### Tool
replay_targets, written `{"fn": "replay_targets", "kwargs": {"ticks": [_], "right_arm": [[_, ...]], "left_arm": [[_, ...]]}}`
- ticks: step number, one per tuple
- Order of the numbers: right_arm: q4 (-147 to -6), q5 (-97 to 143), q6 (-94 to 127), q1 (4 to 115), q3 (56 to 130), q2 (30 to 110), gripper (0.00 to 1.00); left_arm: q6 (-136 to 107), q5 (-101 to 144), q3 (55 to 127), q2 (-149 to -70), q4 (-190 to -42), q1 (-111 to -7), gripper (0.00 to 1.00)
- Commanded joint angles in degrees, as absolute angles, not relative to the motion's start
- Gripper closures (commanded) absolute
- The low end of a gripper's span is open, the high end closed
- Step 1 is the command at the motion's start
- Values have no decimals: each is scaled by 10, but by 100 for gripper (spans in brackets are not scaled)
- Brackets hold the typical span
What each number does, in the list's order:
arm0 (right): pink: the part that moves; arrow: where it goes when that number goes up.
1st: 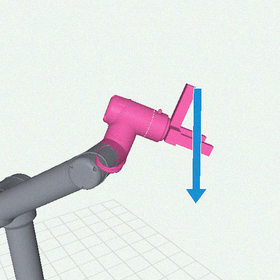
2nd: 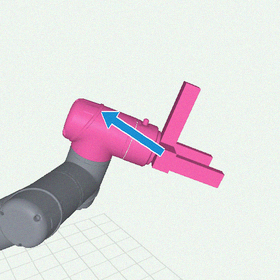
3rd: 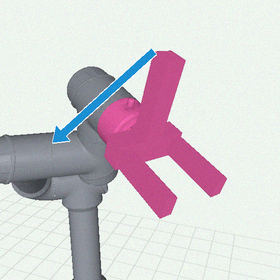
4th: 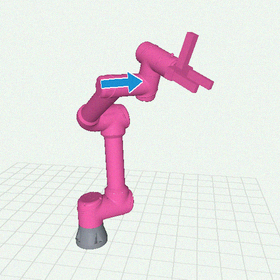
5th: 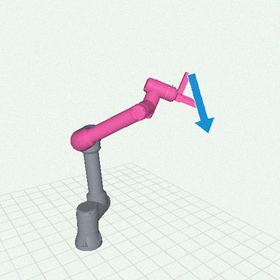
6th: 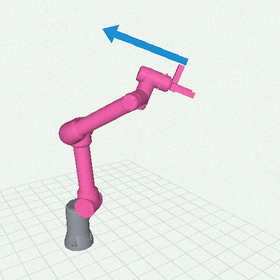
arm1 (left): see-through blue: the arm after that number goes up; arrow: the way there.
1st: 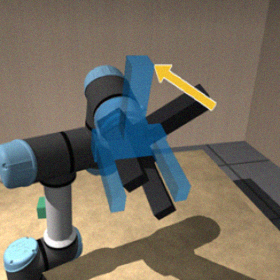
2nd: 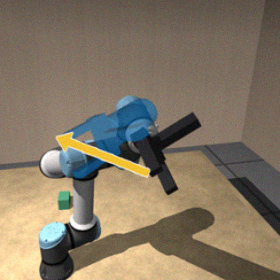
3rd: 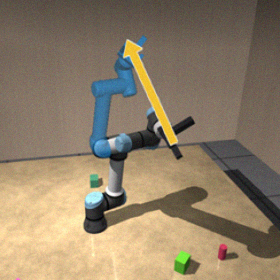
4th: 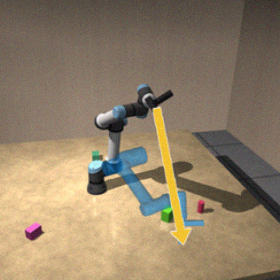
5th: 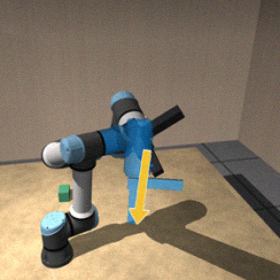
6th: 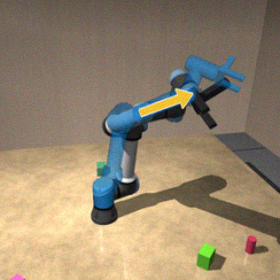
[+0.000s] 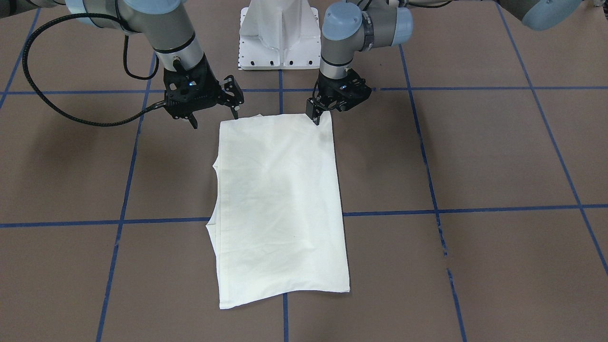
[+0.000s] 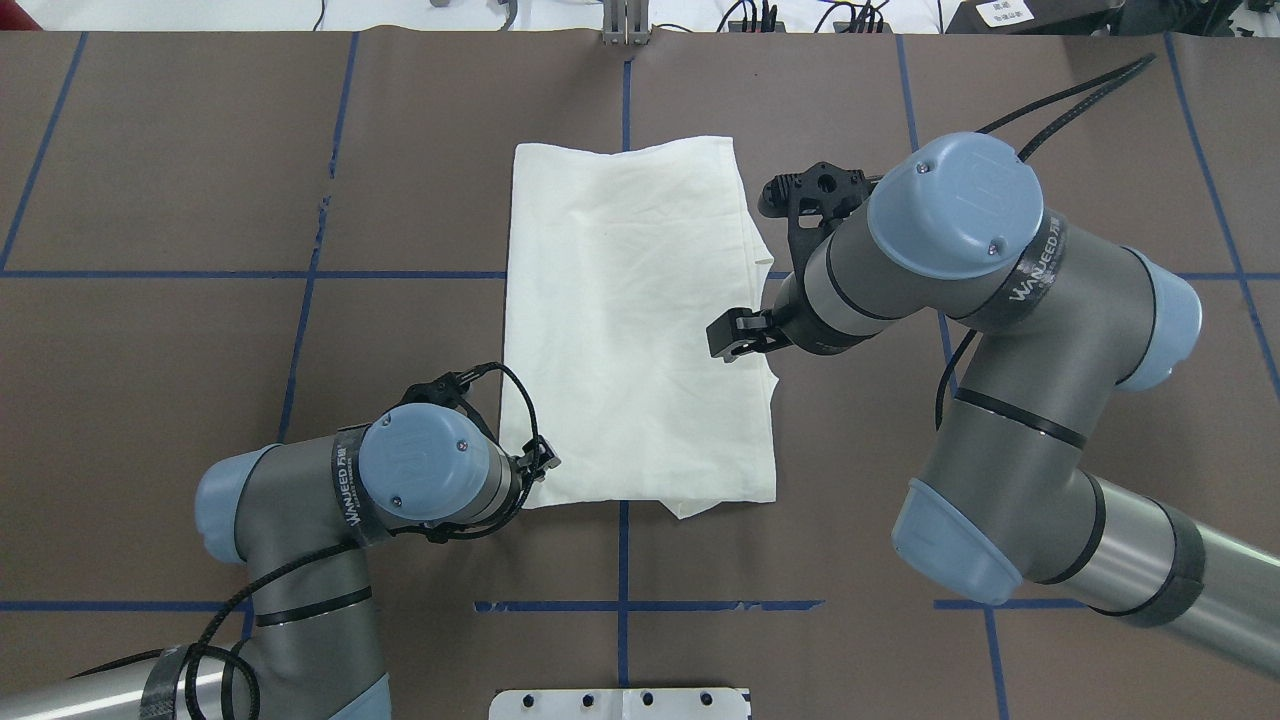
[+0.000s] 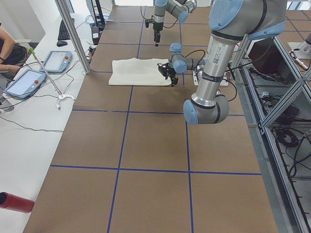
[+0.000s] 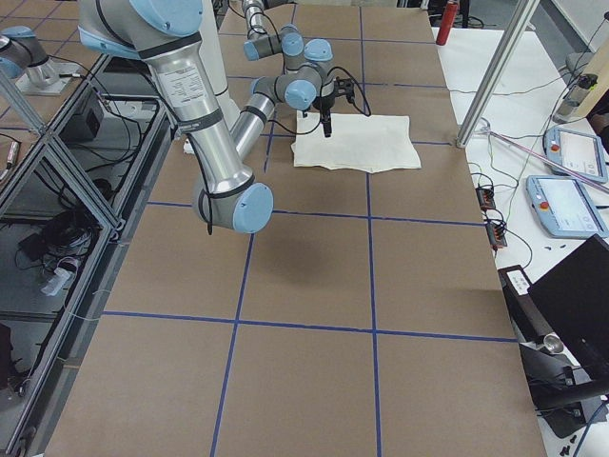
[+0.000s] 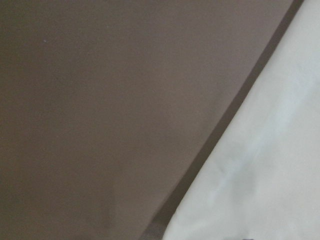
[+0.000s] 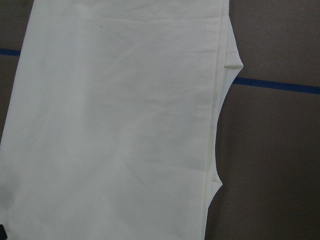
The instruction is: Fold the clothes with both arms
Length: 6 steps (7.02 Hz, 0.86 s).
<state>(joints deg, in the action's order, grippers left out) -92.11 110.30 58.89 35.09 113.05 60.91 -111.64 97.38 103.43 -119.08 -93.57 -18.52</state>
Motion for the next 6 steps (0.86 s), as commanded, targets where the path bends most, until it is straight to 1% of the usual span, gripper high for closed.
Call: {"fn": "replay_targets", "kwargs": {"ticks": [1, 4, 5, 6], "right_arm": [[-921, 1103, 589, 352, 1131, 609, 0], [-921, 1103, 589, 352, 1131, 609, 0], [-921, 1103, 590, 351, 1132, 609, 0], [-921, 1103, 590, 351, 1132, 609, 0]], "left_arm": [[-1122, 974, 1034, -1195, -927, -184, 10], [-1122, 974, 1034, -1194, -917, -178, 11], [-1131, 974, 1034, -1195, -917, -177, 18], [-1136, 974, 1033, -1194, -917, -177, 30]]}}
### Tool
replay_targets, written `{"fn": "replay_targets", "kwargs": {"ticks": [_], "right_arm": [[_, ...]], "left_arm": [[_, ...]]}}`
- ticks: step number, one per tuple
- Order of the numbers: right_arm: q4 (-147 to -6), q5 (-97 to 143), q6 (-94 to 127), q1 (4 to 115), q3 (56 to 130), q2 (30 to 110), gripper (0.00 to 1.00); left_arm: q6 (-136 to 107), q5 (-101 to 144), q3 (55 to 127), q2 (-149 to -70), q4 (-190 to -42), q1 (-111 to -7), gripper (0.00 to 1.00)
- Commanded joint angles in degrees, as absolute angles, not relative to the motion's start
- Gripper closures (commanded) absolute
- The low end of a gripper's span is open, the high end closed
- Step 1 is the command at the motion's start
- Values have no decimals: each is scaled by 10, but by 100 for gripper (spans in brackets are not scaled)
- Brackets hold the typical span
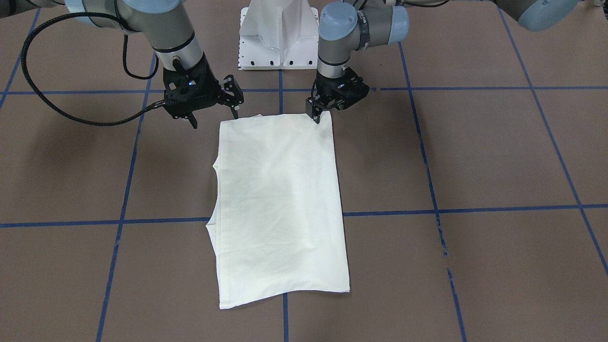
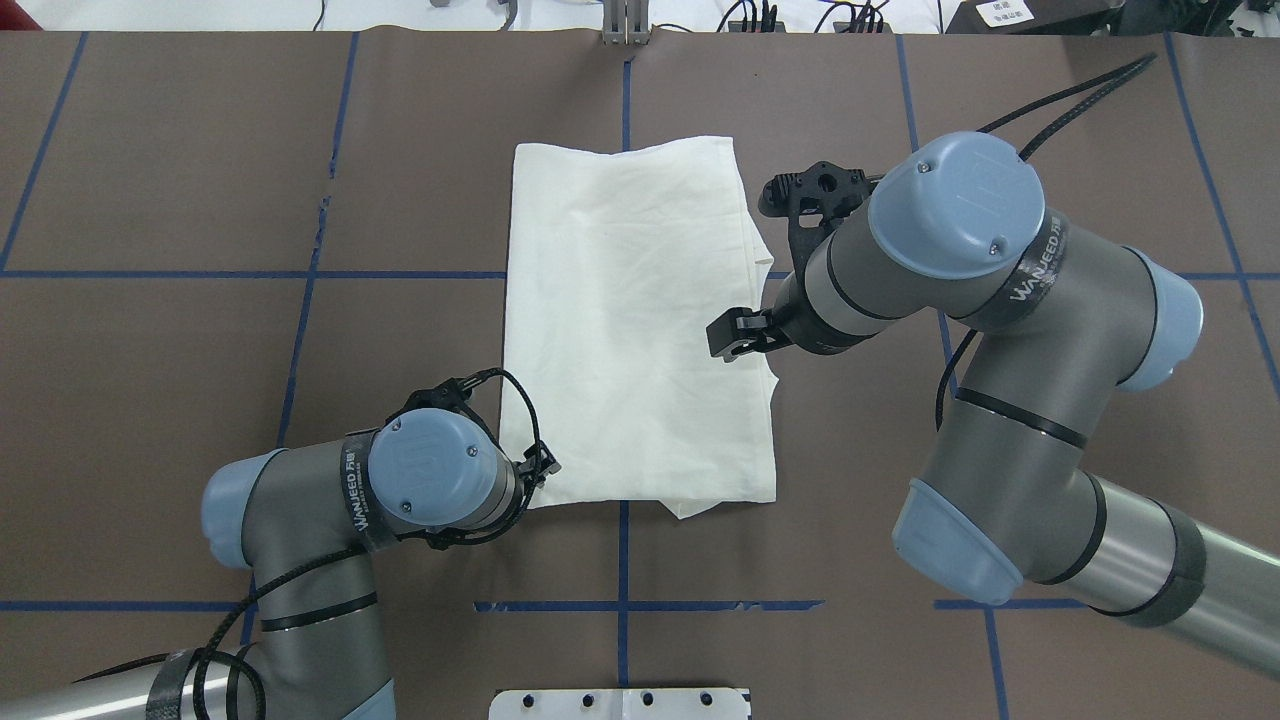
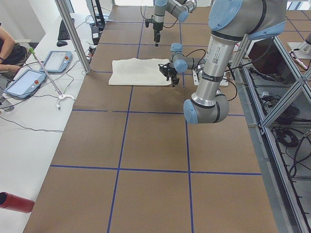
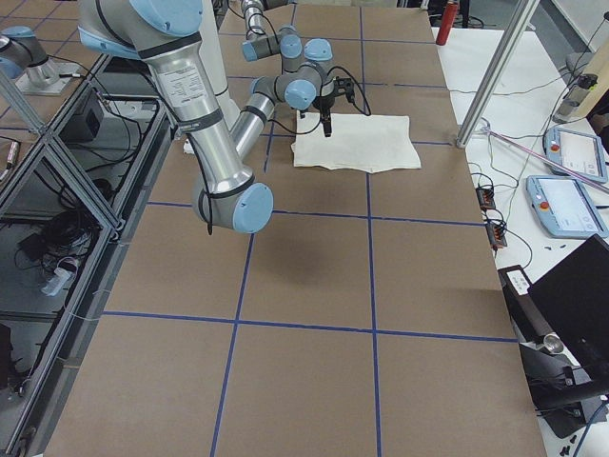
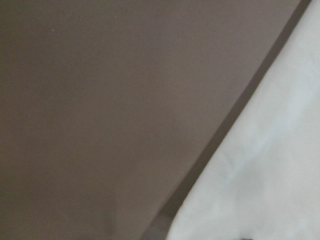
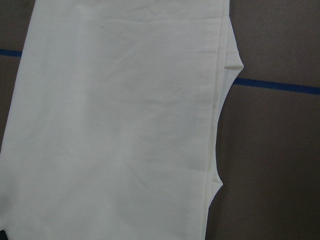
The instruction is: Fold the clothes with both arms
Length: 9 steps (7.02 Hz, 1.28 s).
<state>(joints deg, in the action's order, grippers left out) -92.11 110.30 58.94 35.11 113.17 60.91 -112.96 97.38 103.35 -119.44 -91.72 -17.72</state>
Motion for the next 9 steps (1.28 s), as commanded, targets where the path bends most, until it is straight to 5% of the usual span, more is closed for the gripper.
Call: {"fn": "replay_targets", "kwargs": {"ticks": [1, 3, 7, 9], "right_arm": [[-921, 1103, 589, 351, 1132, 609, 0], [-921, 1103, 589, 352, 1132, 609, 0], [-922, 1107, 618, 348, 1132, 624, 0], [-920, 1105, 843, 294, 1133, 624, 0]], "left_arm": [[-1143, 973, 1032, -1194, -918, -177, 53], [-1145, 972, 1034, -1196, -919, -177, 96], [-1136, 976, 1075, -1192, -919, -183, 100], [-1120, 977, 1078, -1193, -919, -184, 100]]}}
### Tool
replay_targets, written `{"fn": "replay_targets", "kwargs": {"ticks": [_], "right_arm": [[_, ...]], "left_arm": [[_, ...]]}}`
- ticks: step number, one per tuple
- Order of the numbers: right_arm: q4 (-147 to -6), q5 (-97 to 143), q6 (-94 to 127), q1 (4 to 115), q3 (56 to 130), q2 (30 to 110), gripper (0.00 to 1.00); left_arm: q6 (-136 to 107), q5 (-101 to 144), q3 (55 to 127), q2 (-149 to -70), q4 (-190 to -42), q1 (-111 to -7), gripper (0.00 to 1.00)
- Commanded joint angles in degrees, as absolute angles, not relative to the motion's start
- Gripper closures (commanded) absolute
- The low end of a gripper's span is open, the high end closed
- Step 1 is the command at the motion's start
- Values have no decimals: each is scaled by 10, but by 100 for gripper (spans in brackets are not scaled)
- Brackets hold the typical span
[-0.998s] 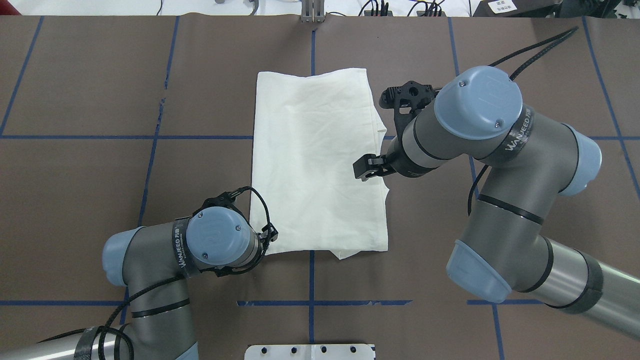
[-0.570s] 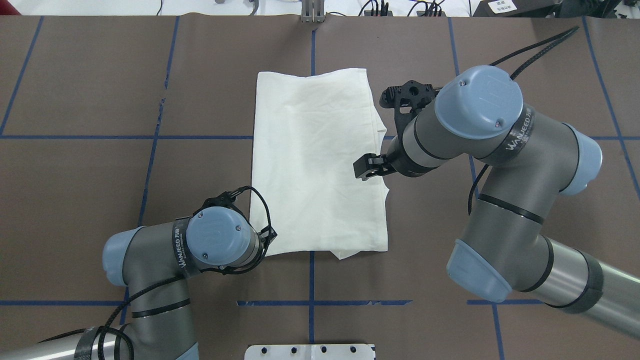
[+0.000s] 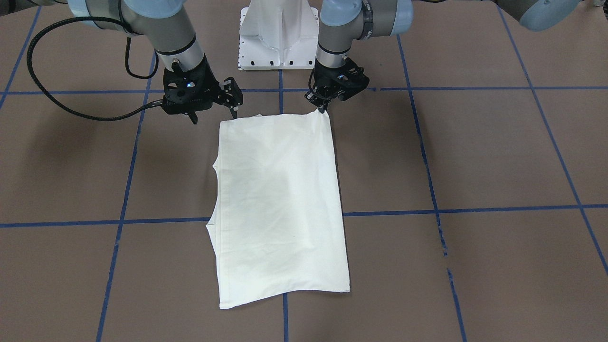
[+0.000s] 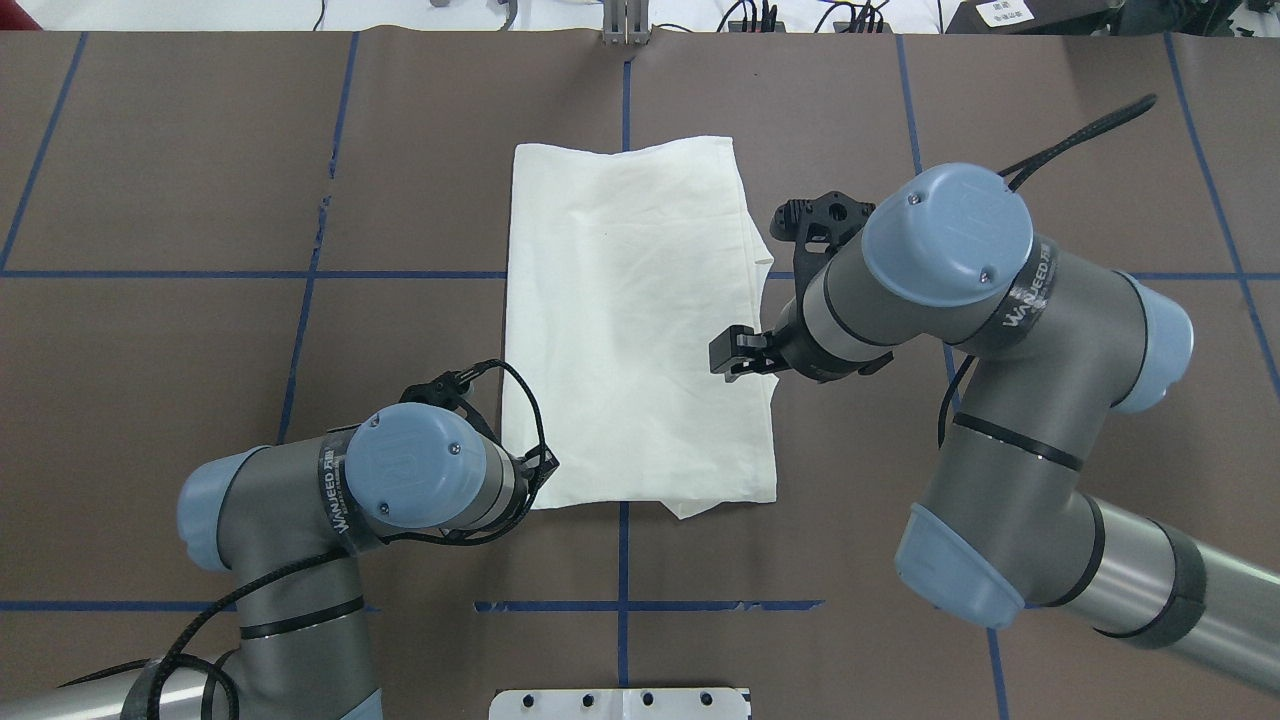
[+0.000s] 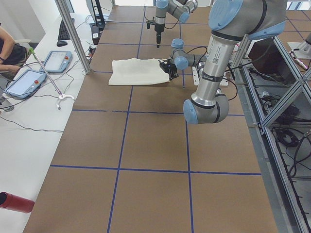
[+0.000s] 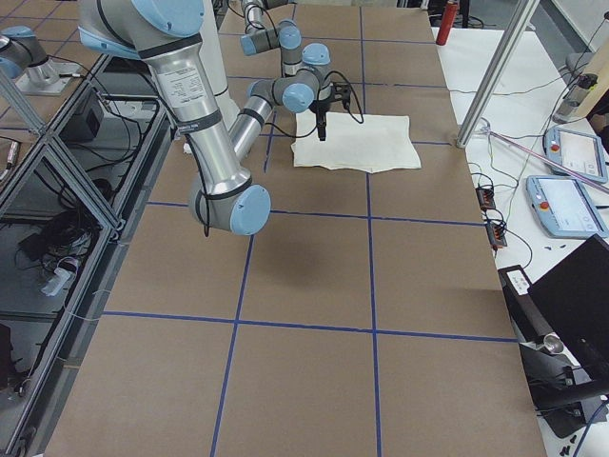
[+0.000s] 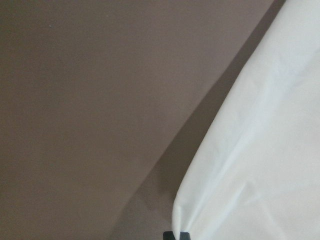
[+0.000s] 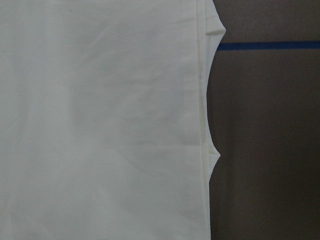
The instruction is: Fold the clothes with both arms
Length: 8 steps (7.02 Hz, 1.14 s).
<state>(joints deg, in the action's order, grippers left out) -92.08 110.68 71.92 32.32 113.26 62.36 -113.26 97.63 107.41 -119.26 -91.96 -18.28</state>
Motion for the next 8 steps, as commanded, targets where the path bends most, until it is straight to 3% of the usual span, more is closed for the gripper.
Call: {"fn": "replay_targets", "kwargs": {"ticks": [1, 4, 8], "right_arm": [[-920, 1087, 924, 259, 1132, 623, 0], [-920, 991, 1040, 183, 1091, 640, 0], [-918, 985, 1043, 180, 1060, 634, 0]], "left_arm": [[-1118, 977, 1078, -1192, -919, -187, 100], [-1117, 977, 1078, -1191, -921, -187, 100], [-1117, 978, 1078, -1191, -921, -187, 100]]}}
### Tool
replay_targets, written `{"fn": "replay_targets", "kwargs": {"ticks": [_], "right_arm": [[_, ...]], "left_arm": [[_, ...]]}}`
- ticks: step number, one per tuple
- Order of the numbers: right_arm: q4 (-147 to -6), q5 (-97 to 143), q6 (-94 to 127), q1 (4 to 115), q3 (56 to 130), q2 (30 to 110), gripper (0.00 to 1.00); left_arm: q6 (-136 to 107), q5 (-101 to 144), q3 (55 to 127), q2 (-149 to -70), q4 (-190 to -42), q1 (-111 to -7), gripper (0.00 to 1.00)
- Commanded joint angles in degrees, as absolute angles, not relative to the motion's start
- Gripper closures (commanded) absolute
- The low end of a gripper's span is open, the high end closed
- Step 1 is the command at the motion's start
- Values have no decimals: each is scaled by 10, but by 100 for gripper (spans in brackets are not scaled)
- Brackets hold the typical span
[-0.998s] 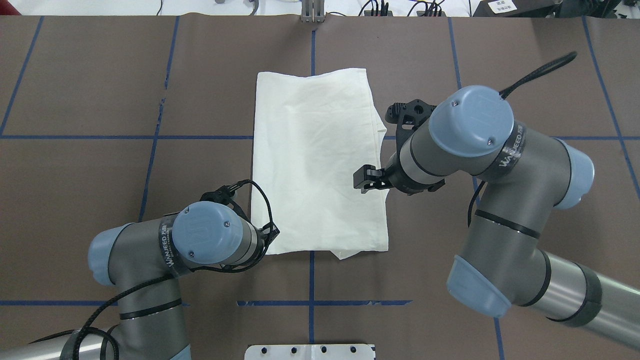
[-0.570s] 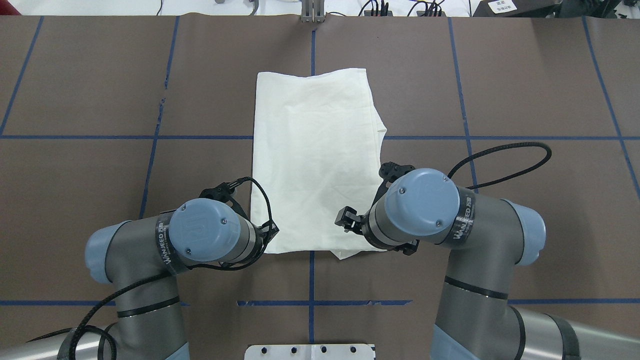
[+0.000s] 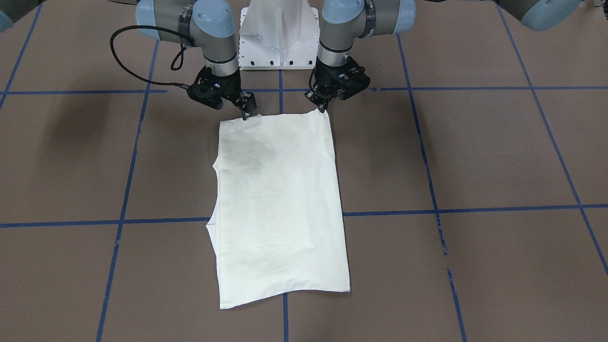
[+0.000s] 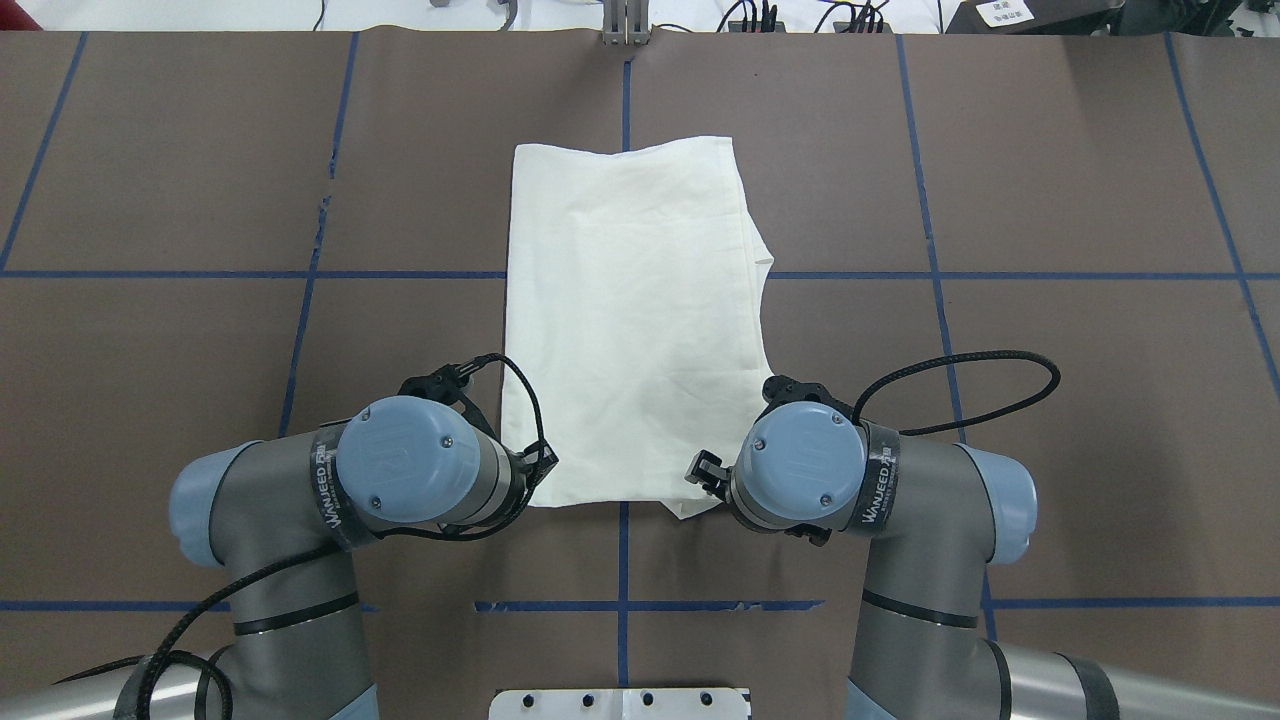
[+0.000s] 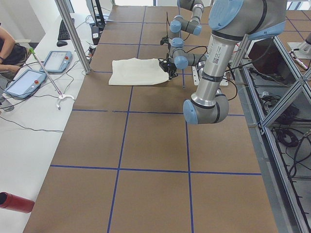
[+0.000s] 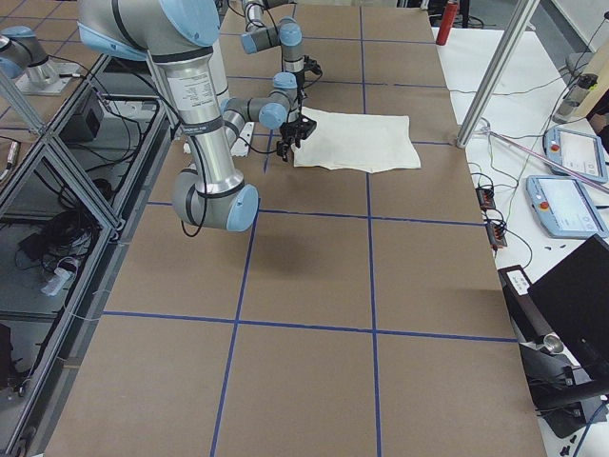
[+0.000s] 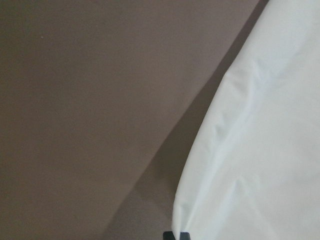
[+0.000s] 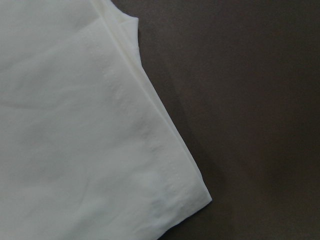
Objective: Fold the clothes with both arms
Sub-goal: 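Move the right gripper to the other near corner and grasp both near corners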
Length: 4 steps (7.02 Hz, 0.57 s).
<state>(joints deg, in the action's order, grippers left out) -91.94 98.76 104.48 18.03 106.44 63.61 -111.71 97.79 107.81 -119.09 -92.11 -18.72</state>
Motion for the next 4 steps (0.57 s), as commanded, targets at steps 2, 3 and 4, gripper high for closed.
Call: {"fn": "replay_targets", "kwargs": {"ticks": [2, 3, 4], "right_arm": [[-869, 983, 1060, 181, 1033, 631, 0], [-852, 983, 1065, 181, 1022, 630, 0], [-852, 983, 1066, 181, 1015, 630, 0]], "left_arm": [[-1117, 978, 1078, -1191, -921, -190, 100], [-1117, 978, 1078, -1190, -921, -191, 100], [-1117, 978, 1078, -1190, -921, -191, 100]]}}
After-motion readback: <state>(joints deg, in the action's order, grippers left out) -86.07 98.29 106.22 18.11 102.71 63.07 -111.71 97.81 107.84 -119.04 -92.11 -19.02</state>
